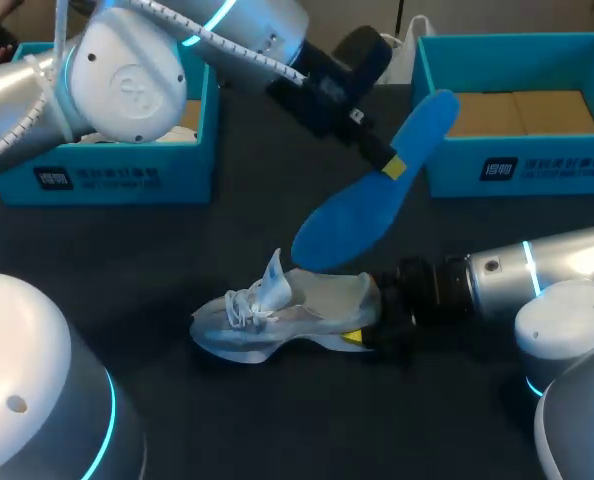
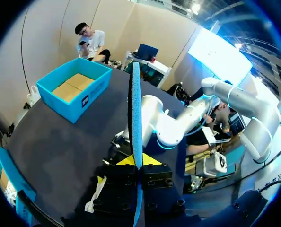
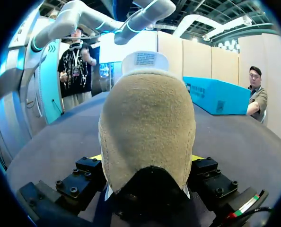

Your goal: Take the shoe out of the shoebox, open the shoe tongue, remove and reinsert the insole, then place the shoe into the shoebox

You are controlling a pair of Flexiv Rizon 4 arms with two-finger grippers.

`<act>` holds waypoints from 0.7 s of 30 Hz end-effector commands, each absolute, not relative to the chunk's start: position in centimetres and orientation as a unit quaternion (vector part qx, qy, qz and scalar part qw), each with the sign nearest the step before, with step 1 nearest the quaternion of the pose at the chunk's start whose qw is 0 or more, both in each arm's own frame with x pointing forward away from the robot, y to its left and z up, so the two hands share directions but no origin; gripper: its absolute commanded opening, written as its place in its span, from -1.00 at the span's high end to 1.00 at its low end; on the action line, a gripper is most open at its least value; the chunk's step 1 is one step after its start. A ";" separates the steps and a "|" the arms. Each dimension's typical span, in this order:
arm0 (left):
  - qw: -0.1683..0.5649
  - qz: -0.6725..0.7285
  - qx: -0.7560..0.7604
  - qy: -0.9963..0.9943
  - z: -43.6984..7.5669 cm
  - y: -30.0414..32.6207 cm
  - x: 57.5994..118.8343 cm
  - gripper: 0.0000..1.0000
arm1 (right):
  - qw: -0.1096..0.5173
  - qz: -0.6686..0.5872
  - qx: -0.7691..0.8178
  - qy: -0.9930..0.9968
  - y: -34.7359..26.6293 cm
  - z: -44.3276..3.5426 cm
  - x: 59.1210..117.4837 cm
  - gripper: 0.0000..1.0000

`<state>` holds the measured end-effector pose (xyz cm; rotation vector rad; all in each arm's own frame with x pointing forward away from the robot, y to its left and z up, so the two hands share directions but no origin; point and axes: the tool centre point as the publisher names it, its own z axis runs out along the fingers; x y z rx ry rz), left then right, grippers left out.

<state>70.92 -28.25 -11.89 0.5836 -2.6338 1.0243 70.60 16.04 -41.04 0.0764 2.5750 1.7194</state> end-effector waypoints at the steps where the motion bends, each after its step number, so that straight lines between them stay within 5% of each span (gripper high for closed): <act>1: 0.137 0.357 0.196 -0.903 -12.2 -28.0 70.9 1.00 | 0.023 0.553 0.025 0.833 16.2 -40.9 70.5 1.00; 16: 0.166 0.537 0.175 -0.808 0.8 -22.5 69.8 1.00 | 0.023 0.553 0.025 0.833 16.2 -40.9 70.5 1.00; 21: 0.166 0.537 0.175 -0.808 0.8 -22.5 69.8 1.00 | 0.023 0.553 0.025 0.833 16.2 -40.9 70.5 1.00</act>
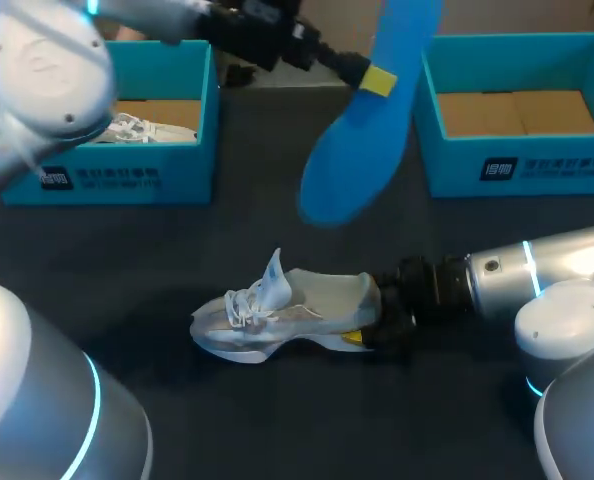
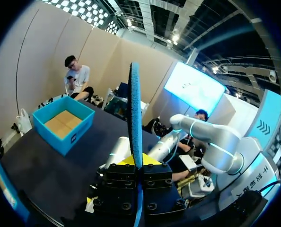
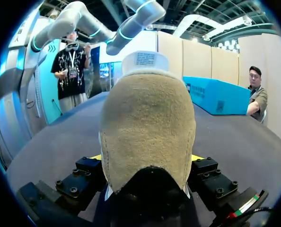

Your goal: Take the shoe out of the shoebox, open the shoe tongue, remove and reinsert the insole, then place the shoe into the shoebox

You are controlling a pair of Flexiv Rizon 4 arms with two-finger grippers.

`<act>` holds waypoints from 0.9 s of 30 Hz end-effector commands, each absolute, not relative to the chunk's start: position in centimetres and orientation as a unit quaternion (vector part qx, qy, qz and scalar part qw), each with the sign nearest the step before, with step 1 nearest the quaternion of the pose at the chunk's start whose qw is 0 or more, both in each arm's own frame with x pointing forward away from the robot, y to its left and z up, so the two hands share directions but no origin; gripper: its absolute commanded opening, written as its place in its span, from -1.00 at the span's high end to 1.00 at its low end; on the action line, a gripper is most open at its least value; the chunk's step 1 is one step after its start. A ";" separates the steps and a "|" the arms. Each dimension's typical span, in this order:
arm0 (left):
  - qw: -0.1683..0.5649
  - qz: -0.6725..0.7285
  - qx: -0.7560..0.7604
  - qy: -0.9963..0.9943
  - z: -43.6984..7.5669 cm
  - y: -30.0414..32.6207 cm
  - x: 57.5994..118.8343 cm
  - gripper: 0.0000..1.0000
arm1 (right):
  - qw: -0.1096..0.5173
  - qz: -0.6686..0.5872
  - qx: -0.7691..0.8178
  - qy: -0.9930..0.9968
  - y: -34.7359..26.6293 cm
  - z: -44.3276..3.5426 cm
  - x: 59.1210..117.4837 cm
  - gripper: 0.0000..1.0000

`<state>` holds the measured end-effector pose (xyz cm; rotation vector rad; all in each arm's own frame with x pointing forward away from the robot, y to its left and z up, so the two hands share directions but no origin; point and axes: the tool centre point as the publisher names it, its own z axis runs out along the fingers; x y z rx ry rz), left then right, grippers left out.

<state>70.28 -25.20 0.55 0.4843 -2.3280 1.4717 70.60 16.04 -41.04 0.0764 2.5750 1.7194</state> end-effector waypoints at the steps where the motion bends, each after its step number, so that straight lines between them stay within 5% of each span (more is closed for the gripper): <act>1: 0.166 0.537 0.175 -0.808 0.8 -22.5 69.8 1.00 | 0.023 0.553 0.025 0.833 16.2 -40.9 70.5 1.00; 27: 0.128 0.621 0.121 -0.764 5.8 -15.6 63.9 1.00 | 0.023 0.553 0.025 0.833 16.2 -40.9 70.5 1.00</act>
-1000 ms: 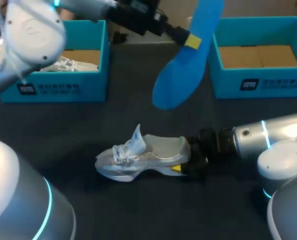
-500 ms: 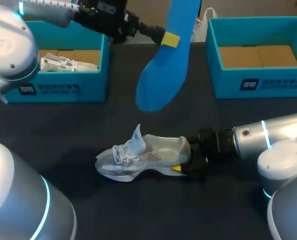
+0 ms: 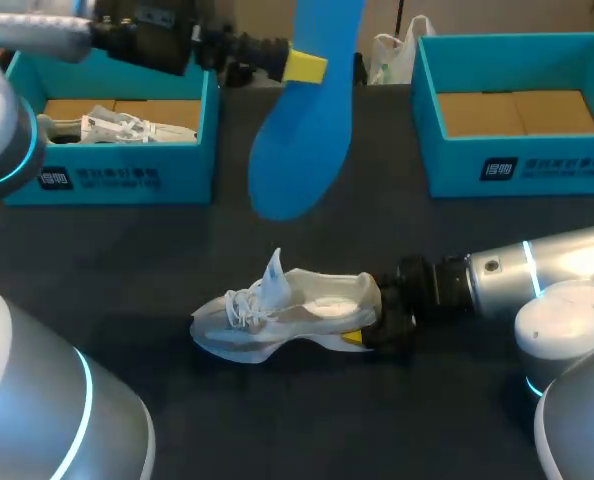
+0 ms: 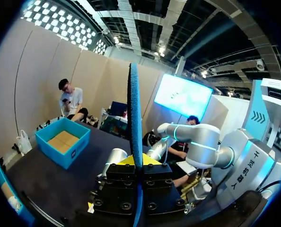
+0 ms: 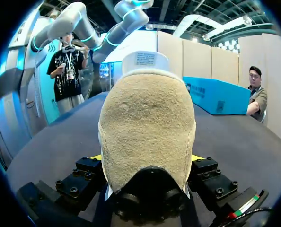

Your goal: Take the shoe out of the shoebox, open the shoe tongue, remove and reinsert the insole, then place the shoe into the shoebox

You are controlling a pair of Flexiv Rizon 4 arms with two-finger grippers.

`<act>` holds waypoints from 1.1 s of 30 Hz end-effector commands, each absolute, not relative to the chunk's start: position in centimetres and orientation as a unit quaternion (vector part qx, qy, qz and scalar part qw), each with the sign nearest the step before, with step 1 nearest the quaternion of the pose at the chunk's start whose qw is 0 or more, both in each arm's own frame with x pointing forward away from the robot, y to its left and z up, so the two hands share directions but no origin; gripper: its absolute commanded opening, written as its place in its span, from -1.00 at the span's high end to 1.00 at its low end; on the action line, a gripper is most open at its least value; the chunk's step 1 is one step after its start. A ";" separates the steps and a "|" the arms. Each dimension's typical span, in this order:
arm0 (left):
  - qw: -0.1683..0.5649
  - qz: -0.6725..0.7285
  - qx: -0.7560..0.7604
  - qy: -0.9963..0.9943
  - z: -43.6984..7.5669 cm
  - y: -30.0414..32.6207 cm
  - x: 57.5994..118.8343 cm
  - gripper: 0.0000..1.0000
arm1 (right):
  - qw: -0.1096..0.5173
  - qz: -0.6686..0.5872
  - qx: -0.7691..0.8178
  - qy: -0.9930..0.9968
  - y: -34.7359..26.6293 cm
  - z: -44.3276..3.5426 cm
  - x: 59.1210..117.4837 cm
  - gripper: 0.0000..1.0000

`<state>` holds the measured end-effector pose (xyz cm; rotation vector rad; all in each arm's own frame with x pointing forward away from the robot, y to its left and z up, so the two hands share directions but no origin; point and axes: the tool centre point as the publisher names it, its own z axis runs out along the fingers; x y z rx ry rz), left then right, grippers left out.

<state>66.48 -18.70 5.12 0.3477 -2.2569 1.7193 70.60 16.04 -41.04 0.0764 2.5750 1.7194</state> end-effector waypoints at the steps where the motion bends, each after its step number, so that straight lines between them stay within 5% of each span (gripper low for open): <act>1: 0.129 0.625 0.118 -0.760 6.1 -15.4 63.6 1.00 | 0.023 0.553 0.025 0.833 16.2 -40.9 70.5 1.00; 27: 0.133 0.633 0.120 -0.753 8.8 -14.6 63.1 1.00 | 0.022 0.556 0.021 0.831 16.1 -41.0 70.6 1.00; 28: 0.133 0.633 0.120 -0.753 8.8 -14.6 63.1 1.00 | 0.023 0.554 0.025 0.832 15.9 -41.0 70.5 -0.99; 33: 0.133 0.633 0.120 -0.753 8.8 -14.6 63.1 1.00 | 0.033 0.543 0.031 0.838 14.5 -40.3 70.1 -1.00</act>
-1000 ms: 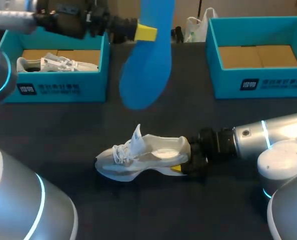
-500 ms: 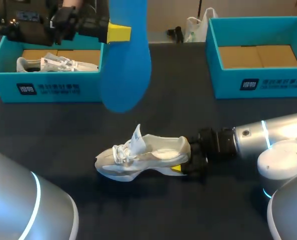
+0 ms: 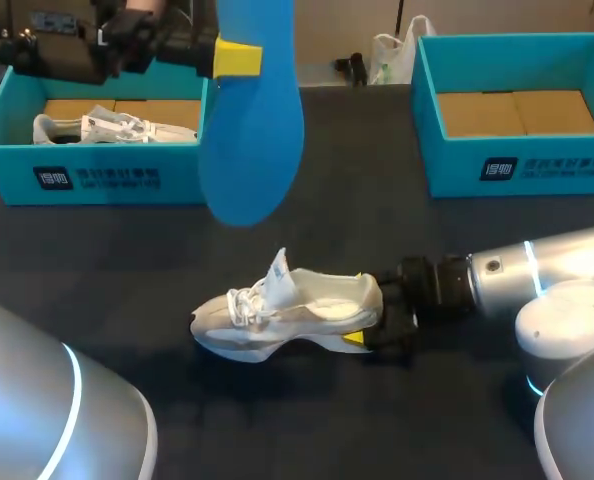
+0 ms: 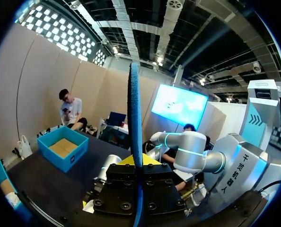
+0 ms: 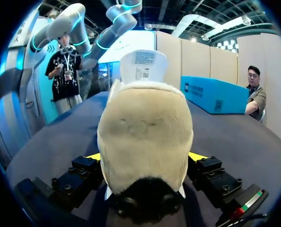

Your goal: Take the shoe out of the shoebox, open the shoe tongue, remove and reinsert the insole, then place the shoe into the shoebox

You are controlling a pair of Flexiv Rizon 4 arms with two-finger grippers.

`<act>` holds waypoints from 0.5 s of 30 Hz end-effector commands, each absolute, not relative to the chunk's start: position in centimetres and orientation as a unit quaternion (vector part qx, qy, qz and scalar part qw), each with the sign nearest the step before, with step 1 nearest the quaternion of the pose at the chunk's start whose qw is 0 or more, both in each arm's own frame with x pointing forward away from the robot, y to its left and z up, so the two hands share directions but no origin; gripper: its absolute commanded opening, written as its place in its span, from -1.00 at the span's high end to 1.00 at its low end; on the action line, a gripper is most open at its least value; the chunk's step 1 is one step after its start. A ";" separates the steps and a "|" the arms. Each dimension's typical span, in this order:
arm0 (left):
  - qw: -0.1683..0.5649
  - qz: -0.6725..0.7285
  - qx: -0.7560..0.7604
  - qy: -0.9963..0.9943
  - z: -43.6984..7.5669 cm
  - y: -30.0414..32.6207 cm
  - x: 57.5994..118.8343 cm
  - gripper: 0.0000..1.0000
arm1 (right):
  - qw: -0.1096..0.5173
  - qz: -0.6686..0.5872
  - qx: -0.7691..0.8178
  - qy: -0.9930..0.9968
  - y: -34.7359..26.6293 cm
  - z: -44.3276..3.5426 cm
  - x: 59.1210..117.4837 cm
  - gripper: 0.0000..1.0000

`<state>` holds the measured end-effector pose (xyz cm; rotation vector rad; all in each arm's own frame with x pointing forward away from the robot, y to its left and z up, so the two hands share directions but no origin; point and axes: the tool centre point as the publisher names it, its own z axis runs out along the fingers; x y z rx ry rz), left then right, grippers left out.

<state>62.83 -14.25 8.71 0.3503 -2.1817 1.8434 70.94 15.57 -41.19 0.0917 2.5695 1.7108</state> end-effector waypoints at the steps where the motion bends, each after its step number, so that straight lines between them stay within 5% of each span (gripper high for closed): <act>1: 0.133 0.633 0.120 -0.753 8.8 -14.6 63.1 1.00 | 0.033 0.536 0.033 0.843 14.3 -40.1 70.0 -1.00; 15: 0.133 0.633 0.120 -0.753 8.8 -14.6 63.1 1.00 | -0.017 0.305 0.079 0.949 13.3 -38.0 70.1 -1.00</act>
